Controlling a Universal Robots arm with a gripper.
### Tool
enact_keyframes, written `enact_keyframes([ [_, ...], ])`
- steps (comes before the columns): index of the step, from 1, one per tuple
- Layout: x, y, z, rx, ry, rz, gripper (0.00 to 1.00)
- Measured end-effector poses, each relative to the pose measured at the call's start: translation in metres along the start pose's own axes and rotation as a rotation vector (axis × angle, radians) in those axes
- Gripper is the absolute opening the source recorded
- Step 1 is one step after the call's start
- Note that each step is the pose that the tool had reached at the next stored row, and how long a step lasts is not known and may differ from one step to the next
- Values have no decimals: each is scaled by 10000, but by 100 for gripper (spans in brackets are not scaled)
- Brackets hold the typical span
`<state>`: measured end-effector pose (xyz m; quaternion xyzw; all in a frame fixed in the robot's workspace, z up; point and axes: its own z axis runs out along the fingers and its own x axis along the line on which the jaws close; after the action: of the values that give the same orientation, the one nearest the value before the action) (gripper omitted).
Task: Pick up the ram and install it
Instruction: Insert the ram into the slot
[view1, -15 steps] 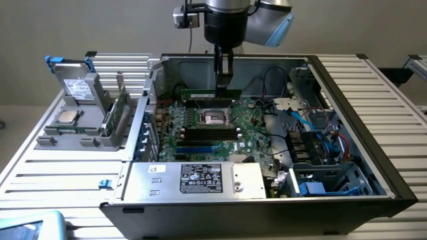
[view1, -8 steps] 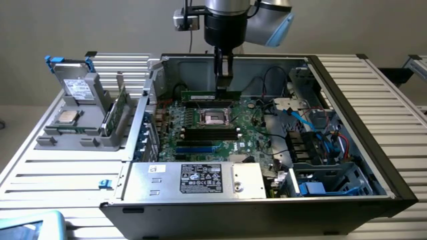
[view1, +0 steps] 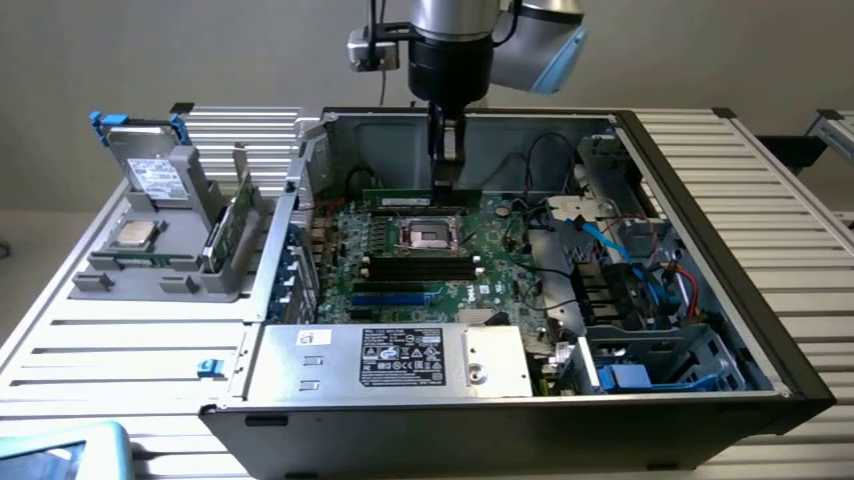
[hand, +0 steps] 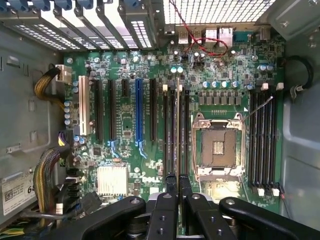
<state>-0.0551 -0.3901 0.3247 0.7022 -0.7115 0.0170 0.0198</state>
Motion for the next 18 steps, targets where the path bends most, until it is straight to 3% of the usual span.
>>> enact_keyframes([
  [18, 20, -22, 328, 1, 4, 1, 13],
])
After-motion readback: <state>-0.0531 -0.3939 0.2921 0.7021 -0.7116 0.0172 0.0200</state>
